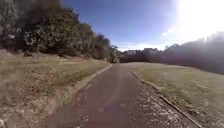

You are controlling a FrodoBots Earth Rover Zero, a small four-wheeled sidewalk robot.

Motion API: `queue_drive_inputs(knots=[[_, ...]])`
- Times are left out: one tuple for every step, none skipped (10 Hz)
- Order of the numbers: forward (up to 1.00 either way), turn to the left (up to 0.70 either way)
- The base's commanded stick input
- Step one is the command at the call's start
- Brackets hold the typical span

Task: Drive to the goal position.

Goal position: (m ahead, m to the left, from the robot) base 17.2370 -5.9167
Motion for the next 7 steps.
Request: queue_drive_inputs(knots=[[0.0, 0.0], [0.0, 0.0], [0.0, 0.0], [0.0, 0.0], [0.0, 0.0], [0.0, 0.0], [0.0, 0.0]])
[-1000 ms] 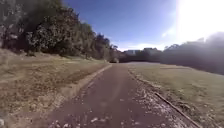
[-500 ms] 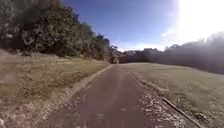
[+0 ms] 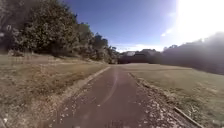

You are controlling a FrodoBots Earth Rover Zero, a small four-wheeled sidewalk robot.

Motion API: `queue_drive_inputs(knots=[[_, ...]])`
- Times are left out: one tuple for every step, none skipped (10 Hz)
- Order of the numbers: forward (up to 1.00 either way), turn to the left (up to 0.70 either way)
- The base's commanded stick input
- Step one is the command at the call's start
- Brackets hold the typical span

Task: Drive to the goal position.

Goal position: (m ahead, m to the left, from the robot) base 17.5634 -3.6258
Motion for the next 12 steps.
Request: queue_drive_inputs(knots=[[0.0, 0.0], [0.0, 0.0], [0.05, 0.0], [0.31, 0.0], [0.57, 0.0], [0.6, -0.13], [0.6, -0.14], [0.6, -0.15], [0.6, -0.15], [0.6, -0.15], [0.6, -0.15], [0.6, -0.15]])
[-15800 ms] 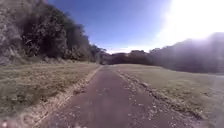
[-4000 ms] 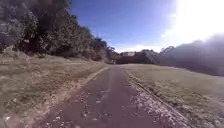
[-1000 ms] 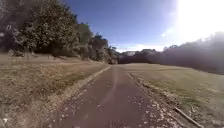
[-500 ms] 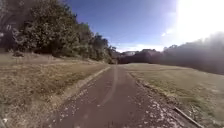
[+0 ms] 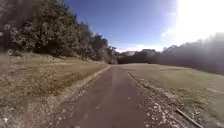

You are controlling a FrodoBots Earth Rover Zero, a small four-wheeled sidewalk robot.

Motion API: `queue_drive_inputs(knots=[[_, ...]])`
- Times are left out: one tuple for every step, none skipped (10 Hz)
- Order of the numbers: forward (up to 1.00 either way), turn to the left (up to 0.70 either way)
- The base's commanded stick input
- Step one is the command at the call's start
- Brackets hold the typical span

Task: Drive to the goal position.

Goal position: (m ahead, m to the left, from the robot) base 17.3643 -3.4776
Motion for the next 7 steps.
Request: queue_drive_inputs(knots=[[0.6, -0.15], [0.6, -0.15], [0.6, 0.0], [0.6, 0.0], [0.6, 0.0], [0.6, 0.0], [0.6, 0.0]])
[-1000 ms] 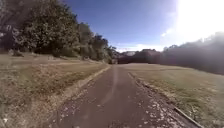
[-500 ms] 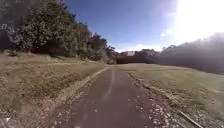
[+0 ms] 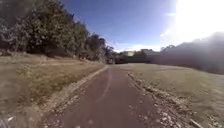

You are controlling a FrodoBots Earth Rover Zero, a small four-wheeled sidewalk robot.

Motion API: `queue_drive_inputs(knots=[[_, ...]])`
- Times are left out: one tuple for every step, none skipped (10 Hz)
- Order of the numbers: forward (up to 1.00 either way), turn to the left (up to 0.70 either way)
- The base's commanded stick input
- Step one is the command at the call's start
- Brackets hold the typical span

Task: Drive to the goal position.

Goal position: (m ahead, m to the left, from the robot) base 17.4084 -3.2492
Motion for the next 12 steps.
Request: queue_drive_inputs(knots=[[0.6, 0.0], [0.6, 0.0], [0.6, 0.0], [0.6, 0.0], [0.6, 0.0], [0.6, 0.0], [0.6, 0.0], [0.6, 0.0], [0.6, 0.0], [0.6, 0.0], [0.6, 0.0], [0.6, 0.0]])
